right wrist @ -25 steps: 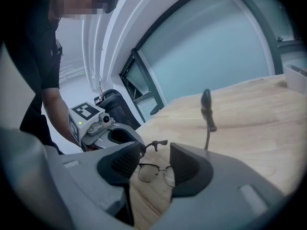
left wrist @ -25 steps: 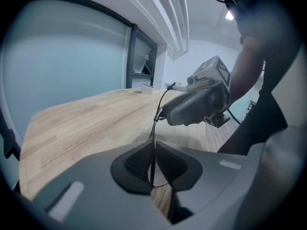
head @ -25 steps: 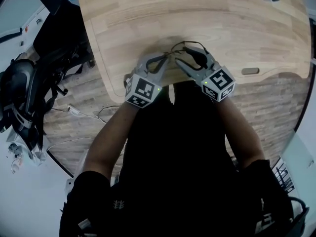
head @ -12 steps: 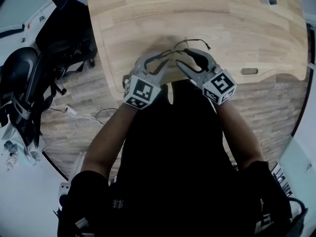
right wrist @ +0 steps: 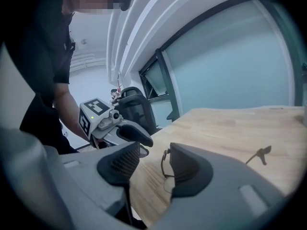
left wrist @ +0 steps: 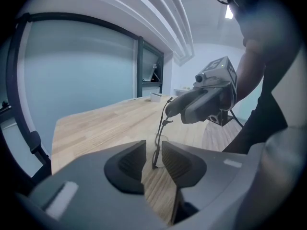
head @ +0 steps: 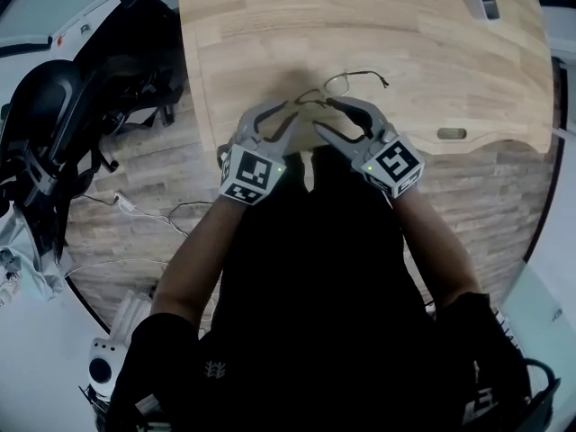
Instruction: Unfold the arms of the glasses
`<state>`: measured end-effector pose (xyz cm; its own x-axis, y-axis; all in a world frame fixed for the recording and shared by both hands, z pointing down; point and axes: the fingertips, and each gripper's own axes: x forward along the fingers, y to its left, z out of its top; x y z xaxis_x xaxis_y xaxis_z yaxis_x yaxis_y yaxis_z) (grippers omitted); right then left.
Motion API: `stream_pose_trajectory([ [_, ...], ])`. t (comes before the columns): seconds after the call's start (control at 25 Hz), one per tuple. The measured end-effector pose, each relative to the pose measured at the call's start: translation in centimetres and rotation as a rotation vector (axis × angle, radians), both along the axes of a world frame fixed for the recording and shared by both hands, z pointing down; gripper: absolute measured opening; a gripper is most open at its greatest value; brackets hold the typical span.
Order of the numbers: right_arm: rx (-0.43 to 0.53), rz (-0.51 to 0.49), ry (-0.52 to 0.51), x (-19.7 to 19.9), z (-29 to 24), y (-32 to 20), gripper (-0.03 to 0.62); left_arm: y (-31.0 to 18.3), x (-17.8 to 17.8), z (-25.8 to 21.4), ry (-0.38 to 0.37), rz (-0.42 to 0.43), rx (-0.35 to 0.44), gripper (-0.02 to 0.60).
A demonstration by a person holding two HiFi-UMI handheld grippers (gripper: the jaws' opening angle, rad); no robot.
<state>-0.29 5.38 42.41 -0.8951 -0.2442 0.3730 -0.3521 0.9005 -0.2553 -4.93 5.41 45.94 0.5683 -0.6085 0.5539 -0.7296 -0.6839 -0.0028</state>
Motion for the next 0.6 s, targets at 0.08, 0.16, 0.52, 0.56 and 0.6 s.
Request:
stream_pose_trajectory([
  [0.08,0.001,-0.029,0.011,-0.6,-0.2,1.0,0.187,0.7,-0.3,-0.2,0.003,-0.007,0.001,0.110],
  [0.16,0.004,-0.045,0.008,-1.3,-0.6,1.8,0.187,1.2,-0.8,-0.5,0.006,-0.019,0.005,0.110],
  [0.52,0.015,-0.108,0.013,-4.8,-1.3,4.2,0.187,3.1,-3.9,-1.3,0.018,-0.092,0.032,0.110],
  [0.56,0.019,-0.114,0.010,-5.3,-1.4,4.4,0.187,3.3,-4.3,-1.3,0.019,-0.099,0.033,0.110],
  [0.6,0.018,-0.118,0.007,-5.6,-1.4,4.6,0.187,3.5,-4.6,-1.4,0.021,-0.107,0.034,0.110],
])
